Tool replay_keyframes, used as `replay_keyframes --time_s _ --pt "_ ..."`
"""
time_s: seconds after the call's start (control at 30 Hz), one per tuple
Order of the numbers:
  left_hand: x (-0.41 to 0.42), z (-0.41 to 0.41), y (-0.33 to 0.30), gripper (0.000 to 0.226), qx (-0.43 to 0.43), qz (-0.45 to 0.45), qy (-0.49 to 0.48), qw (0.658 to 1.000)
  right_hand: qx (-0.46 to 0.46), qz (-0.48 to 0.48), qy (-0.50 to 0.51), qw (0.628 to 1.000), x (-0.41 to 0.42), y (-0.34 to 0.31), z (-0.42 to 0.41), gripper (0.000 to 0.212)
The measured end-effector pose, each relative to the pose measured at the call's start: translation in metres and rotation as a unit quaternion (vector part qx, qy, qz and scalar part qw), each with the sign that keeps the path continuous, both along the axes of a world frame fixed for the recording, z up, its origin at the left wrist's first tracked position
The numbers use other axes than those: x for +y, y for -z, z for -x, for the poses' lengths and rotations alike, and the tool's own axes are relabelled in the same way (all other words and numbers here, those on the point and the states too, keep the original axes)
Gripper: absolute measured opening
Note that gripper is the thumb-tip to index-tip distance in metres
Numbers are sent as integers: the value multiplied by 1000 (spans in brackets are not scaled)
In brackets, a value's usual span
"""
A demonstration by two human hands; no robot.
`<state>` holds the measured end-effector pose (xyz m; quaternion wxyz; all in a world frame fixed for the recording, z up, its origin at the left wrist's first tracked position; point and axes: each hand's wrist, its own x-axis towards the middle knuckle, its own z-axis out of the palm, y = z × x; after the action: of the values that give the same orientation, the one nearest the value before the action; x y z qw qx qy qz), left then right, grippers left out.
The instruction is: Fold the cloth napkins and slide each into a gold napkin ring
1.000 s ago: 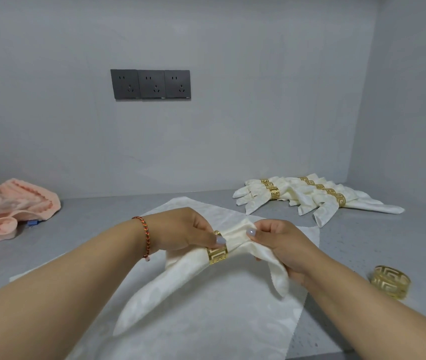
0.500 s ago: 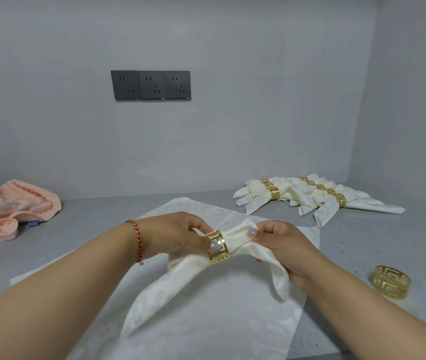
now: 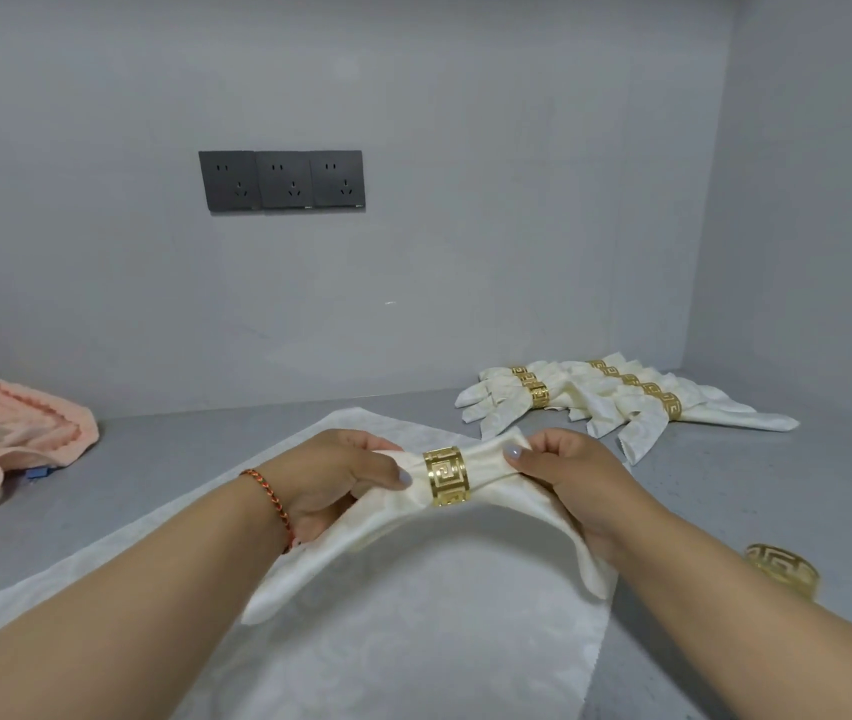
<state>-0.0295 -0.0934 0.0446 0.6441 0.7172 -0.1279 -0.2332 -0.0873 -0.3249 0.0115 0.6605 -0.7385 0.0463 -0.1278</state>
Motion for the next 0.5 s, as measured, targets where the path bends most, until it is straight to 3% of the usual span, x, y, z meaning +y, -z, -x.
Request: replay_keyframes --time_s 0.13,0.3,0.47,0.5 --pt "-25 -12 7 13 30 25 17 999 20 38 55 998 -26 -5 -13 23" --pt "-70 -46 11 28 63 17 -10 998 40 60 111 991 -70 -16 -44 16" --pt "-130 -99 19 84 24 -30 -47 998 124 184 124 967 -126 -30 -90 15" --pt "-142 -109 21 86 24 -34 -63 997 139 211 123 960 -135 -32 -101 15"
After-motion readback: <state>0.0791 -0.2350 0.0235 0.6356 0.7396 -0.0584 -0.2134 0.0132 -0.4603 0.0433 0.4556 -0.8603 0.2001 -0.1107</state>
